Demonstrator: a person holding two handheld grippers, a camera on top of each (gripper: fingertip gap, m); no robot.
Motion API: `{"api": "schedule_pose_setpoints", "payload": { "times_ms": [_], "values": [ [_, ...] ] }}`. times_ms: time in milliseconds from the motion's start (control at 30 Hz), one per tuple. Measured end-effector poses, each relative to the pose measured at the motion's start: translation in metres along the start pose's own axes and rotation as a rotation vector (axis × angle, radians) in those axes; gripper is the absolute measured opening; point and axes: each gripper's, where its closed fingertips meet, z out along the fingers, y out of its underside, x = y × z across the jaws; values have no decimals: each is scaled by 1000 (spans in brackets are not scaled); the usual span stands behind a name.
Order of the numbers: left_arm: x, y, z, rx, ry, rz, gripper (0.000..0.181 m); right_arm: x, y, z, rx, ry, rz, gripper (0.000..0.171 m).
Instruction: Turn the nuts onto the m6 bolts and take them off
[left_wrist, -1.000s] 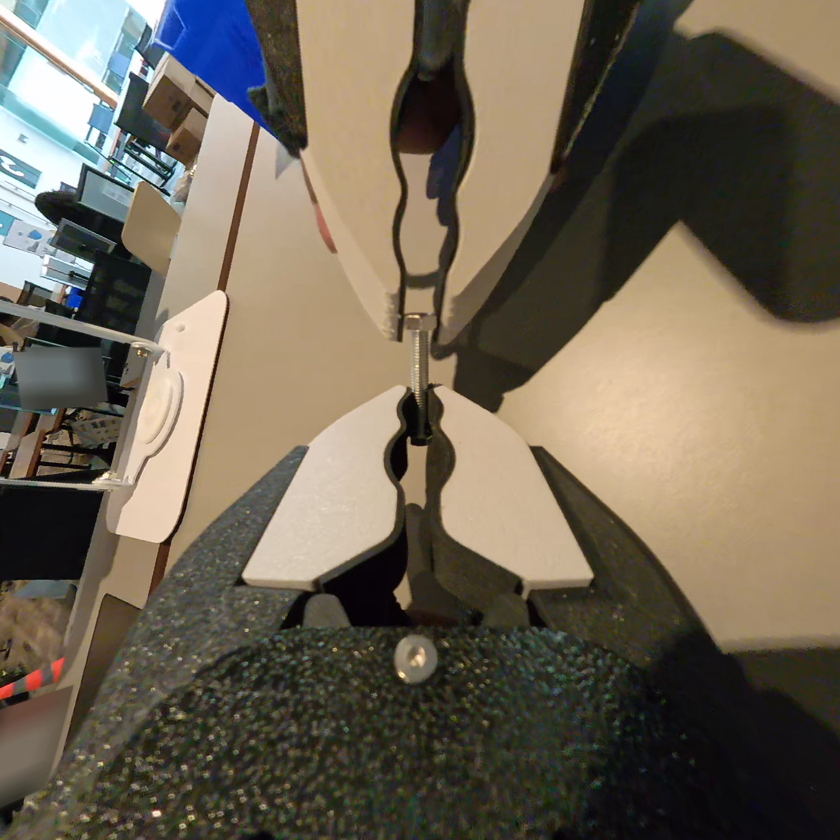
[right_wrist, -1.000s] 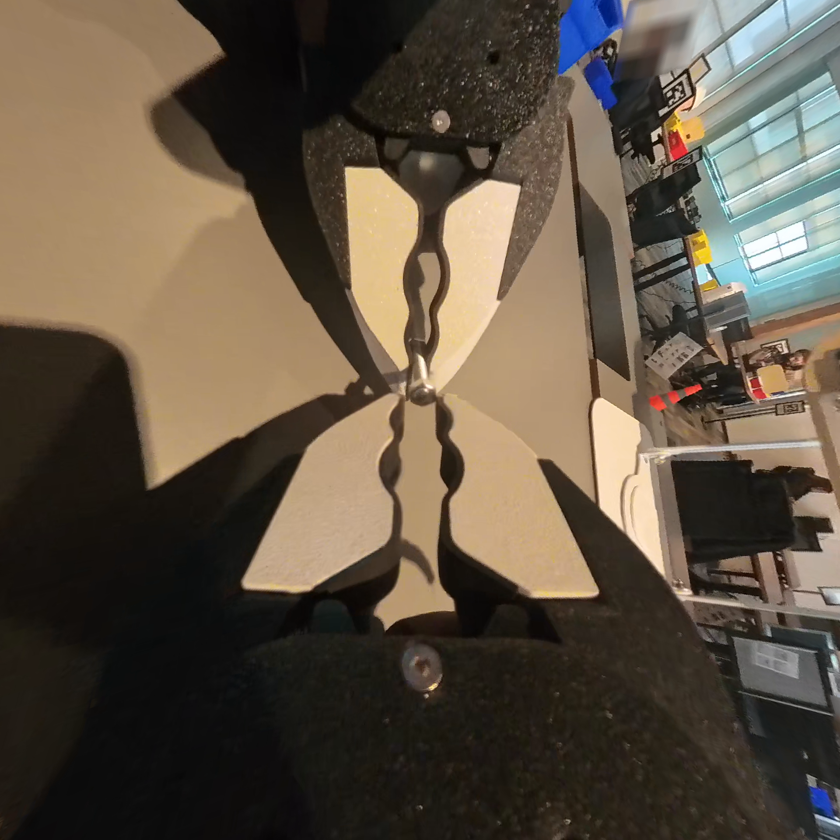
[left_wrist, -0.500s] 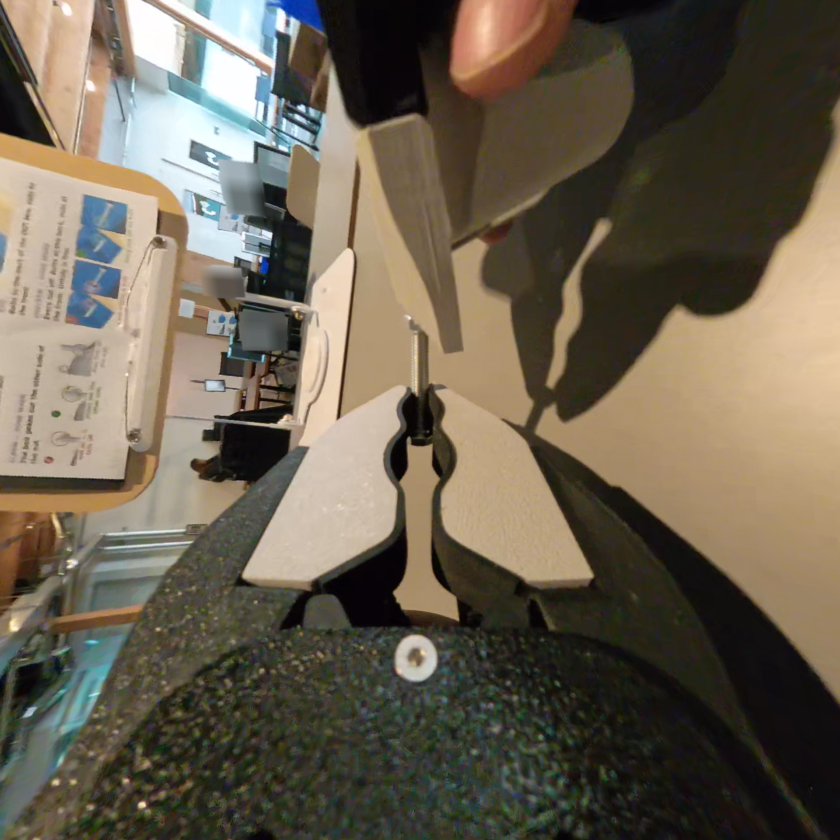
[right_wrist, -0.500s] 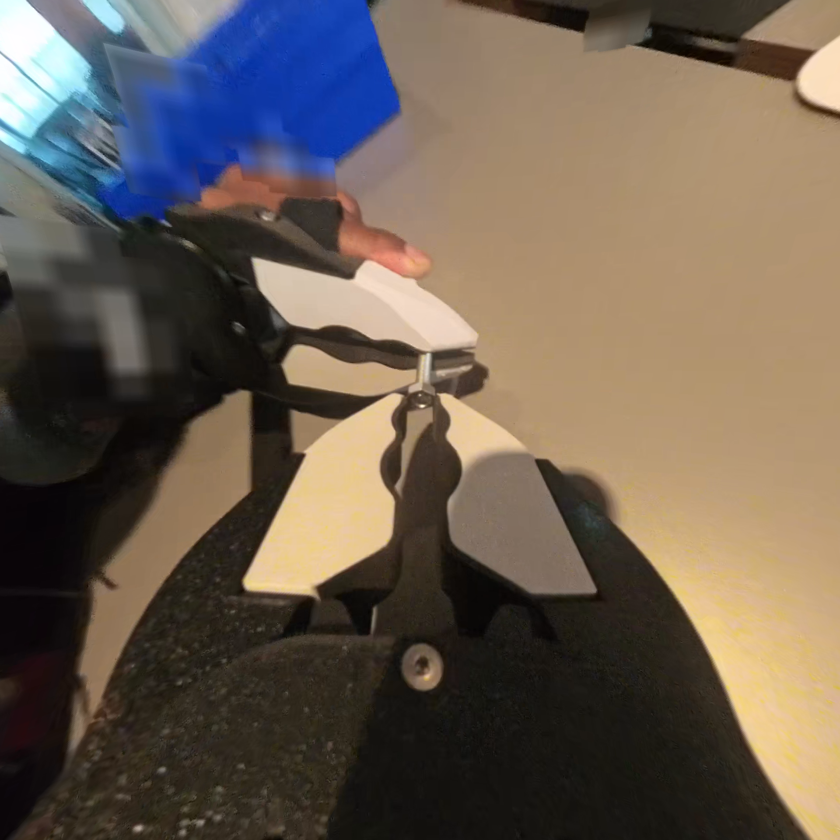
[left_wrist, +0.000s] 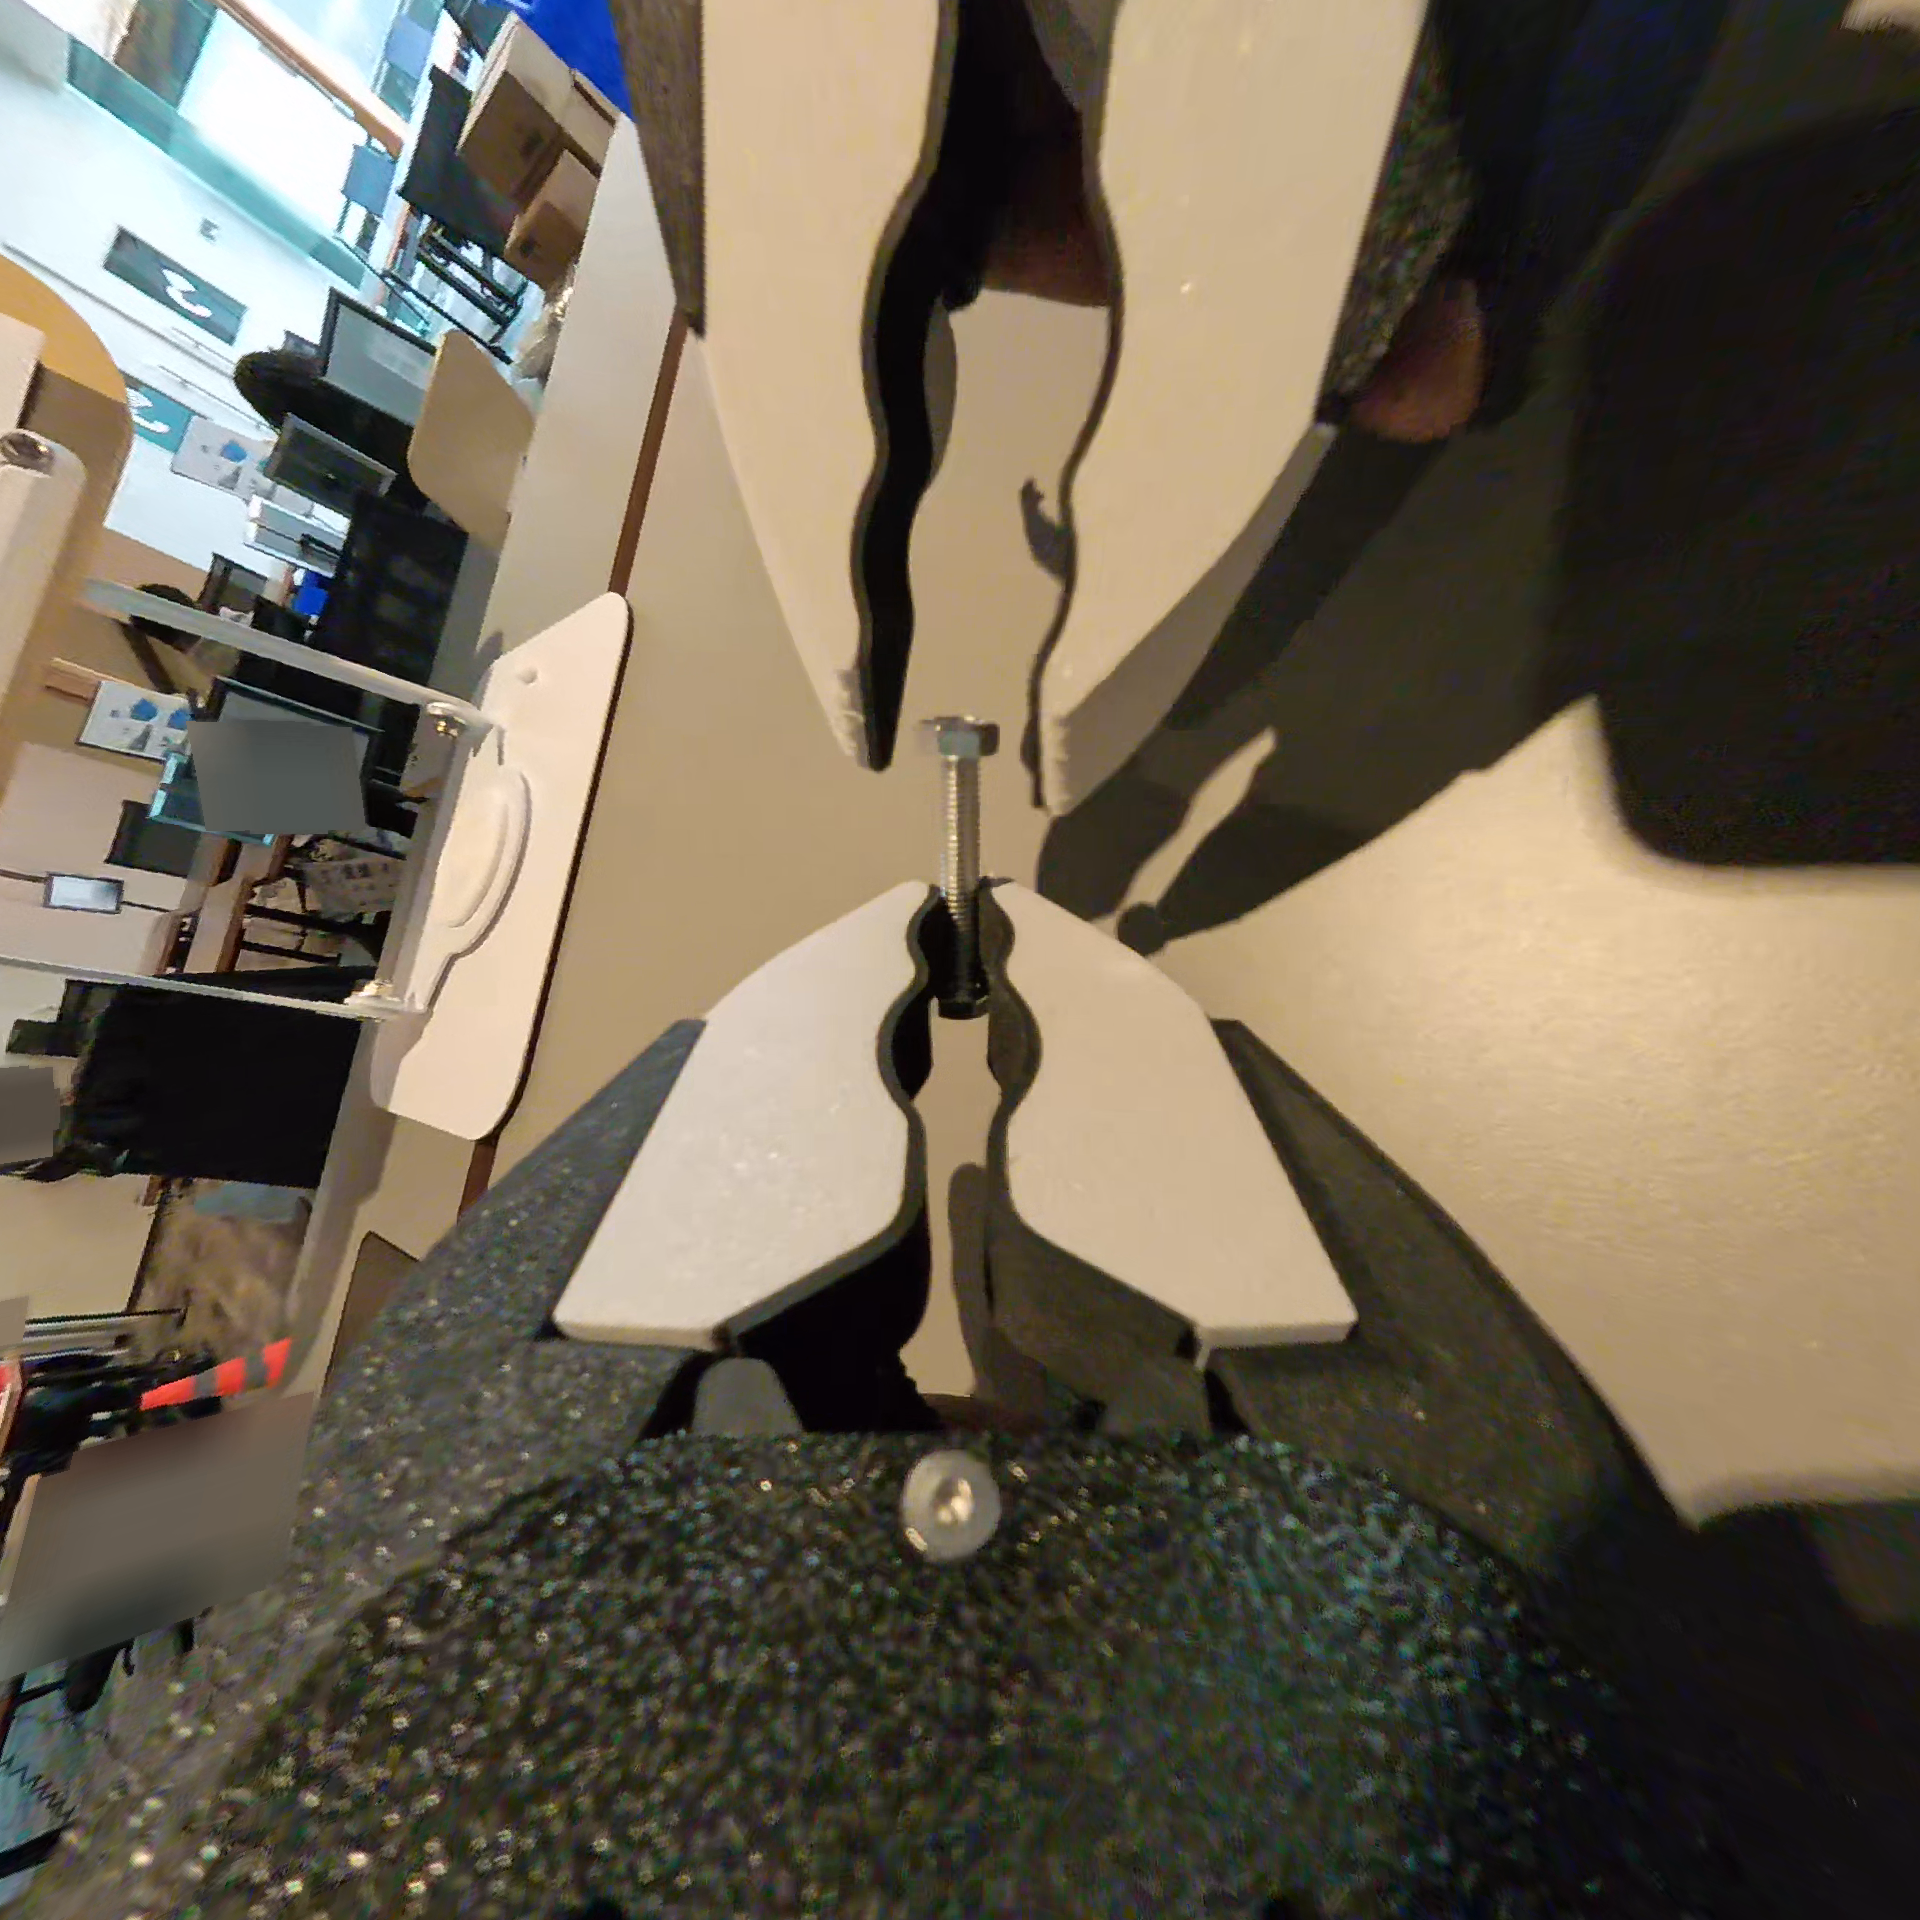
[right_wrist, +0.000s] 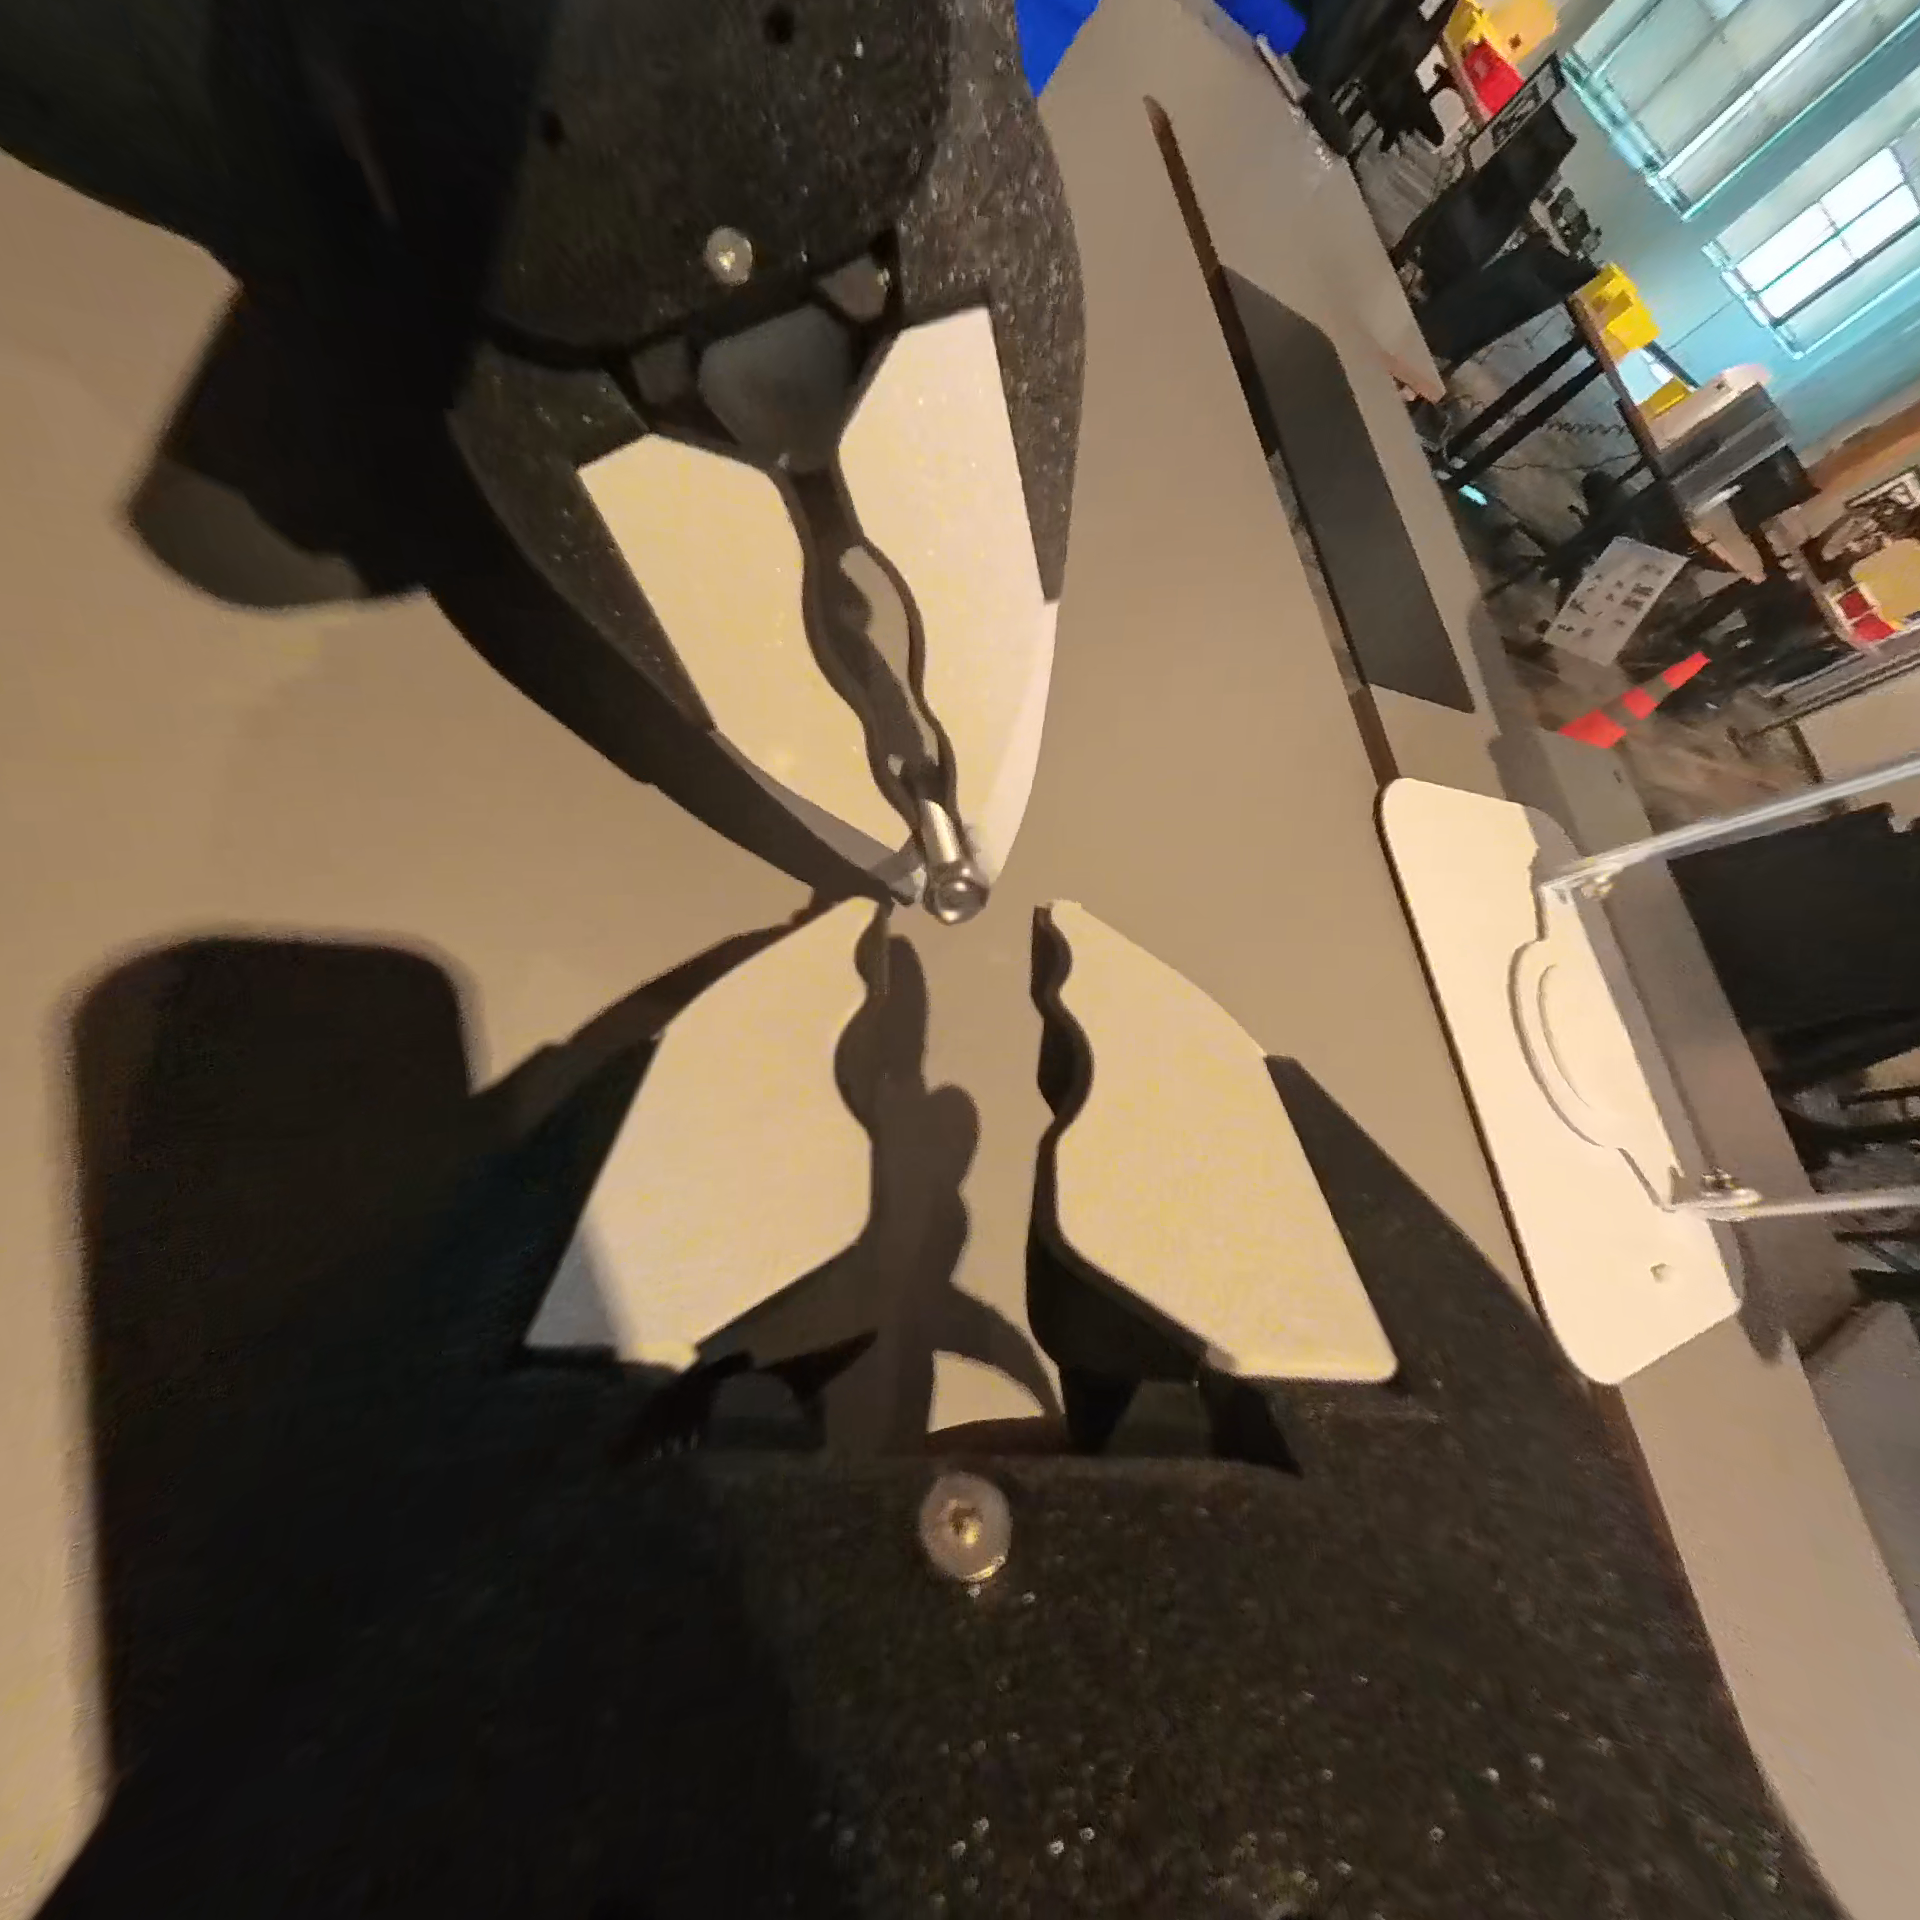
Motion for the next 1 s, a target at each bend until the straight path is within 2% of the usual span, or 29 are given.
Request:
{"api": "schedule_pose_setpoints", "payload": {
  "times_ms": [100,200,300,367,433,500,567,767,1000],
  "values": [
    [1,3,2,-25,-8,30,5,-3,-4,1,7,-11,23,12],
    [-4,10,4,-89,-65,108,5,-1,3,7,-59,-26,185,11],
    [-11,12,4,-161,-152,259,5,-4,5,11,-70,-125,611,11],
    [-12,5,3,-143,-182,283,5,-6,-4,10,23,-274,946,15],
    [-15,-2,1,-105,-192,235,5,-3,-14,5,138,-387,1062,21],
    [-16,0,1,-89,-177,181,5,6,-14,0,181,-369,995,34],
    [-16,4,1,-78,-155,128,6,14,-13,-6,197,-289,828,40],
    [-5,6,3,-42,-51,21,5,5,3,-10,72,-55,114,39],
    [7,2,4,-23,27,5,5,-4,-2,-8,84,-27,-22,25]
  ]
}}
